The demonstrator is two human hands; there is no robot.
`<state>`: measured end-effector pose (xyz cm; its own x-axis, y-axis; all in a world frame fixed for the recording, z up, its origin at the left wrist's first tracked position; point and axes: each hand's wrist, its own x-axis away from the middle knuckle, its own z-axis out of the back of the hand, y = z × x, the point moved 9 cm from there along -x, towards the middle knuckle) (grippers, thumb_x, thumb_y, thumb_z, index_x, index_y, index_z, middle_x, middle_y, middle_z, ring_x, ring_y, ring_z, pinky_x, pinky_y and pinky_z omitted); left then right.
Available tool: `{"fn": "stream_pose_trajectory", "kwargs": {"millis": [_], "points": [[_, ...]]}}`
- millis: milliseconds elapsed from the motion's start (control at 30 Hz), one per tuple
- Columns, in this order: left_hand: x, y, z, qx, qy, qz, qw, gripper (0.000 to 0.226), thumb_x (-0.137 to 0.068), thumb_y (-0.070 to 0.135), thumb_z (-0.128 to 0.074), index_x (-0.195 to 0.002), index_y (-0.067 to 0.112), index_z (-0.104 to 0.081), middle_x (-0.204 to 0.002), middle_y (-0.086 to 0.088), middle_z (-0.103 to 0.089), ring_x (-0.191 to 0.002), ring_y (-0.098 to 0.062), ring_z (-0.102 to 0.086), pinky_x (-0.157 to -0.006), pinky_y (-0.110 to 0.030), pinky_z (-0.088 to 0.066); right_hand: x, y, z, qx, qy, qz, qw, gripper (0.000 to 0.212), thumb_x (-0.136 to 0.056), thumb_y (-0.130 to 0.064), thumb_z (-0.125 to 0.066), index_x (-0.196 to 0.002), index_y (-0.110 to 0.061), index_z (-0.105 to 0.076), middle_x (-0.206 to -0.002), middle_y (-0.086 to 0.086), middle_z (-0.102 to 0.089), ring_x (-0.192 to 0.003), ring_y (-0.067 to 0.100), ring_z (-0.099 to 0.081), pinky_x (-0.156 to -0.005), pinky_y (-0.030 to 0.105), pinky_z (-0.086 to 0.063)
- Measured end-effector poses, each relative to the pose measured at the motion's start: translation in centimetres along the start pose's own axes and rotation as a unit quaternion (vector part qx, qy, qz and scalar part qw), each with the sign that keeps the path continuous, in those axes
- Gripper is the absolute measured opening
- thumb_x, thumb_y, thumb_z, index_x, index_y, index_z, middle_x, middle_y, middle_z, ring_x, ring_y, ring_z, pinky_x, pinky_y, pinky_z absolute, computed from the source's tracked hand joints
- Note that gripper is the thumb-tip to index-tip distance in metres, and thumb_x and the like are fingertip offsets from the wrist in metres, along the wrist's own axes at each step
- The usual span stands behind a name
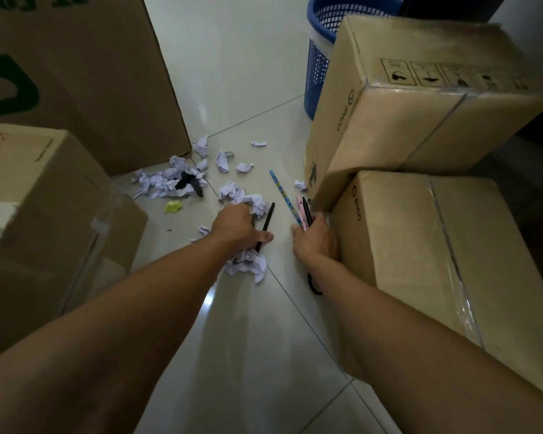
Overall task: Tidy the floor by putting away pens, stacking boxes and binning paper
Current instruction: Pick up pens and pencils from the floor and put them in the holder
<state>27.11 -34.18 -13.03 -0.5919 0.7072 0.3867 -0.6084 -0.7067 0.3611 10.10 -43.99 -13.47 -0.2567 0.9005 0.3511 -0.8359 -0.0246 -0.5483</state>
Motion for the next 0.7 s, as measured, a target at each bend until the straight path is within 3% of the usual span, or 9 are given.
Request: {"fn": "stream_pose_trajectory", "kwargs": {"millis": [100, 200, 267, 333, 400, 500, 700], "points": [[-0.1, 0.0, 0.0, 0.014, -0.007, 0.01, 1.0, 0.052, -0.075, 0.053, -0.08, -0.067, 0.016, -0.044, -0.066, 0.0, -0.048, -0.07, -0.02, -0.053, -0.055, -0.029, -0.034, -0.2, 0.1, 0.0, 0.015, 0.008, 0.014, 1.0, 0.041, -0.097, -0.034, -0.063, -0.133, -0.017, -0.052, -0.13, 0.01, -0.064, -0.119, 0.033, -0.06, -0.091, 0.037, -0.048], [-0.1, 0.3, -0.3, 0.013, -0.006, -0.01, 1.0, 0.04, -0.083, 0.042, -0.074, -0.071, 0.012, -0.051, -0.069, -0.001, -0.05, -0.077, -0.024, -0.056, -0.061, -0.028, -0.037, -0.2, -0.2, -0.4, 0.036, -0.005, 0.017, 0.999, 0.036, -0.099, -0.032, -0.061, -0.131, -0.018, -0.056, -0.129, 0.011, -0.065, -0.118, 0.033, -0.06, -0.091, 0.038, -0.049], [0.0, 0.6, -0.3, 0.0, 0.0, -0.034, 0.999, 0.033, -0.084, 0.037, -0.072, -0.085, 0.007, -0.059, -0.078, -0.005, -0.054, -0.082, -0.026, -0.057, -0.065, -0.029, -0.04, 0.0, -0.5, -0.6, 0.053, -0.01, 0.027, 0.998, 0.031, -0.1, -0.031, -0.058, -0.126, -0.016, -0.057, -0.126, 0.013, -0.065, -0.115, 0.035, -0.061, -0.09, 0.039, -0.05], [0.2, 0.7, -0.2, -0.006, 0.006, -0.042, 0.999, 0.033, -0.084, 0.034, -0.072, -0.082, 0.006, -0.056, -0.08, -0.007, -0.053, -0.08, -0.026, -0.055, -0.064, -0.029, -0.04, 0.4, -0.6, -0.7, 0.071, -0.007, 0.034, 0.997, 0.03, -0.101, -0.031, -0.054, -0.123, -0.011, -0.057, -0.123, 0.016, -0.064, -0.112, 0.037, -0.062, -0.088, 0.04, -0.051], [0.2, 0.7, -0.2, 0.005, 0.009, -0.038, 0.999, 0.035, -0.083, 0.031, -0.073, -0.074, 0.008, -0.048, -0.072, -0.004, -0.047, -0.076, -0.026, -0.053, -0.062, -0.029, -0.039, 0.8, -0.6, -0.8, 0.085, -0.007, 0.041, 0.996, 0.032, -0.1, -0.031, -0.051, -0.121, -0.007, -0.058, -0.12, 0.017, -0.065, -0.109, 0.036, -0.063, -0.082, 0.038, -0.051], [0.4, 0.2, -0.2, 0.018, 0.012, -0.02, 1.0, 0.032, -0.085, 0.033, -0.071, -0.08, 0.01, -0.05, -0.071, -0.002, -0.043, -0.077, -0.023, -0.05, -0.061, -0.029, -0.036, 1.4, -0.7, -1.0, 0.09, -0.017, 0.057, 0.994, 0.035, -0.099, -0.033, -0.047, -0.109, -0.003, -0.063, -0.111, 0.017, -0.066, -0.098, 0.034, -0.062, -0.072, 0.034, -0.044], [0.6, -0.9, 1.8, 0.113, 0.036, 0.024, 0.993, 0.033, -0.081, 0.039, -0.071, -0.086, 0.007, -0.064, -0.075, -0.006, -0.058, -0.075, -0.024, -0.058, -0.054, -0.028, -0.04, 1.9, -0.7, -0.4, -0.052, -0.03, 0.034, 0.998, 0.032, -0.092, -0.034, -0.05, -0.082, -0.007, -0.062, -0.08, 0.008, -0.059, -0.076, 0.029, -0.056, -0.058, 0.032, -0.035]]}}
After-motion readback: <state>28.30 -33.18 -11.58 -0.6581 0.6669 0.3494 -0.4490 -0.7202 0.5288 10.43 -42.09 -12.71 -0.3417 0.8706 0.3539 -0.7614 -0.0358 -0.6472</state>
